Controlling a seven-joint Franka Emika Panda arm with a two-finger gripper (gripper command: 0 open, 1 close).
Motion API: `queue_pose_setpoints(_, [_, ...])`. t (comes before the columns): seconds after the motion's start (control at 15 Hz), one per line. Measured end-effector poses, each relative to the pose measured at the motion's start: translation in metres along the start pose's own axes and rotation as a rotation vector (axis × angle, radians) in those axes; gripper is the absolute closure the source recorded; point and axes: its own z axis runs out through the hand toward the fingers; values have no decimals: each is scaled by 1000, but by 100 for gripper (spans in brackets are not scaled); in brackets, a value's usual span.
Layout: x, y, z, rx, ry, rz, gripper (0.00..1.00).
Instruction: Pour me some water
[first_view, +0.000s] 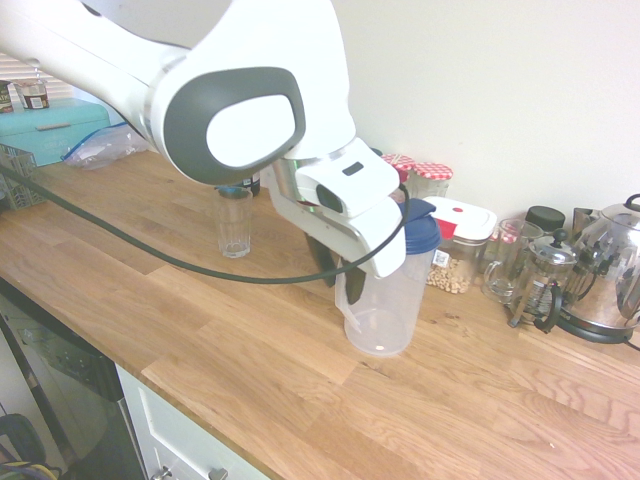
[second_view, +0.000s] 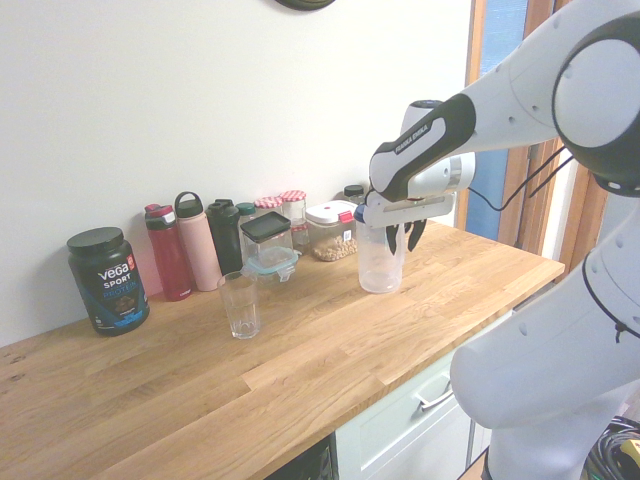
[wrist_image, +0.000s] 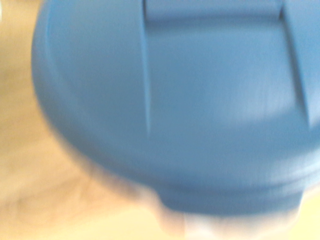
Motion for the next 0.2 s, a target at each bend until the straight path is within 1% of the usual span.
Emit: queue_pose_setpoints(0.2, [-30, 24, -33, -39, -175, -110, 0])
